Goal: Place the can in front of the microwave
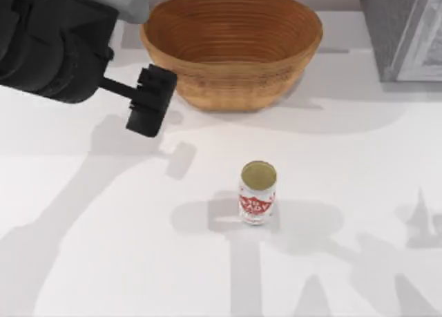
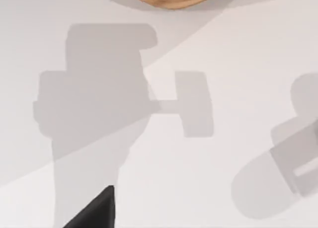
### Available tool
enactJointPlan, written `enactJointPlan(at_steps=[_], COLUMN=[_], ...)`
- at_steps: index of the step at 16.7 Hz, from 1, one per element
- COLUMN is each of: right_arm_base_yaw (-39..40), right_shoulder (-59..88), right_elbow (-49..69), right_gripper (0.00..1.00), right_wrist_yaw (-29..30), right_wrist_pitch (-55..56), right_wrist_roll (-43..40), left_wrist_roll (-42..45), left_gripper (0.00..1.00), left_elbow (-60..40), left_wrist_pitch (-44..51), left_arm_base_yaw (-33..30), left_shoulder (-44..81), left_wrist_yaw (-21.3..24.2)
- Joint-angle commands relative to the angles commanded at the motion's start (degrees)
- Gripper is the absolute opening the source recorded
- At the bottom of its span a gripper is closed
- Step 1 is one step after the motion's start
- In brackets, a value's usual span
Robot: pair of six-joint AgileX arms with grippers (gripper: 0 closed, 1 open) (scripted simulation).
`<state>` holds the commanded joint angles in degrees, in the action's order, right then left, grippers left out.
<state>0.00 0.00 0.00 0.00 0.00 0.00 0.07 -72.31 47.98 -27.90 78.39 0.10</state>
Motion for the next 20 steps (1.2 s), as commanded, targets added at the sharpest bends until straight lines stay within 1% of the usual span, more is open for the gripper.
enactJointPlan(at_steps=[6, 10, 12, 14, 20], right_arm_base_yaw=[0.00, 0.00, 0.00, 0.00, 0.00], right_shoulder=[0.00, 0.00, 0.00, 0.00, 0.00], right_elbow=[0.00, 0.00, 0.00, 0.00, 0.00], right_gripper=[1.00, 1.00, 1.00, 1.00, 1.00], right_wrist_yaw=[0.00, 0.00, 0.00, 0.00, 0.00], right_wrist_pitch=[0.00, 0.00, 0.00, 0.00, 0.00], right_wrist_roll=[0.00, 0.00, 0.00, 0.00, 0.00], left_wrist_roll=[0.13, 0.23, 0.27, 0.29, 0.33], left_gripper=[1.00, 1.00, 1.00, 1.00, 1.00], left_elbow=[-28.14, -41.09, -45.02, -46.84, -46.58], left_wrist_pitch=[18.75, 27.41, 30.04, 31.27, 31.01], left_arm_base_yaw=[-11.00, -16.11, -17.67, -18.40, -18.20], left_shoulder=[30.80, 45.06, 49.40, 51.41, 51.45], left_wrist_yaw=[0.04, 0.06, 0.07, 0.07, 0.08])
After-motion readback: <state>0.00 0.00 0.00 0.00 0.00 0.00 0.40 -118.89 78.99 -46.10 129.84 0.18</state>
